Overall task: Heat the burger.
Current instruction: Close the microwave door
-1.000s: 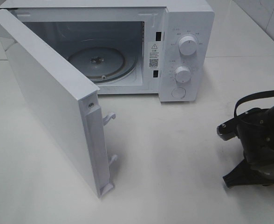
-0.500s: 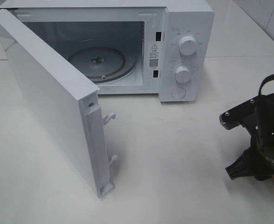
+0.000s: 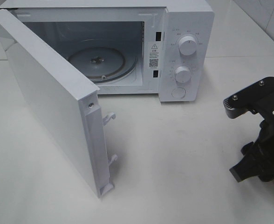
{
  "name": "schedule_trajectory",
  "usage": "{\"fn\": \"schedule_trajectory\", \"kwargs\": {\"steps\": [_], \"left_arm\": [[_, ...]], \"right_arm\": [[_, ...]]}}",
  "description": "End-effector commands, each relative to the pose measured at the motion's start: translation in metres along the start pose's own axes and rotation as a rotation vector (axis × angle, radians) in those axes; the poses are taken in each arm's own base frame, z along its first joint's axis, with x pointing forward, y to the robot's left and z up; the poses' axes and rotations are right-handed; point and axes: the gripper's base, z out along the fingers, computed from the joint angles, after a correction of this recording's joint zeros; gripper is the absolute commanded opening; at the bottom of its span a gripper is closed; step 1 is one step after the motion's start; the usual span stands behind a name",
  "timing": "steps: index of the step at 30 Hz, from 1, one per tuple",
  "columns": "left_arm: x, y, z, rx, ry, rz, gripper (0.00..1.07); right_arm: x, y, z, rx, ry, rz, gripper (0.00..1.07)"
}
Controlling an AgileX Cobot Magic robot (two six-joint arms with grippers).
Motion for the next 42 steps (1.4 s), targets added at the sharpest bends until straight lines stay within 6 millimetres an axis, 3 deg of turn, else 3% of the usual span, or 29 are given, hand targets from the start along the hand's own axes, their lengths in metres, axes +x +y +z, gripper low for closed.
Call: {"fn": "schedule_trajectory", "kwargs": {"steps": [1, 5, 17, 22, 25, 29, 42], "left_arm": [[0.001, 0.000, 0.000, -0.001, -0.005, -0.005, 1.01], [0.001, 0.000, 0.000, -0.001, -0.005, -0.005, 1.01], [0.001, 0.000, 0.000, -0.001, -0.005, -0.005, 1.01], [0.001, 0.000, 0.000, -0.001, -0.005, -0.005, 1.01], [0.001, 0.000, 0.000, -0.001, -0.005, -0.005, 1.01], [0.001, 0.000, 0.000, -0.001, -0.005, -0.005, 1.01], [0.001, 0.000, 0.000, -0.001, -0.005, -0.005, 1.01]], "right_arm": [[-0.002, 0.001, -0.016, -0.072, -0.057, -0.069, 0.68], [-0.002, 0.001, -0.045, -0.175, -0.137, -0.082, 0.82], [0.018, -0.017, -0.093, -0.193, -0.186, -0.027, 0.79], [0.044, -0.029, -0.117, -0.192, -0.248, 0.004, 0.77], [0.048, -0.031, -0.119, -0.193, -0.261, 0.011, 0.77], [0.070, -0.039, -0.129, -0.191, -0.338, 0.050, 0.76], [0.121, -0.050, -0.117, -0.071, -0.418, 0.281, 0.76]]}}
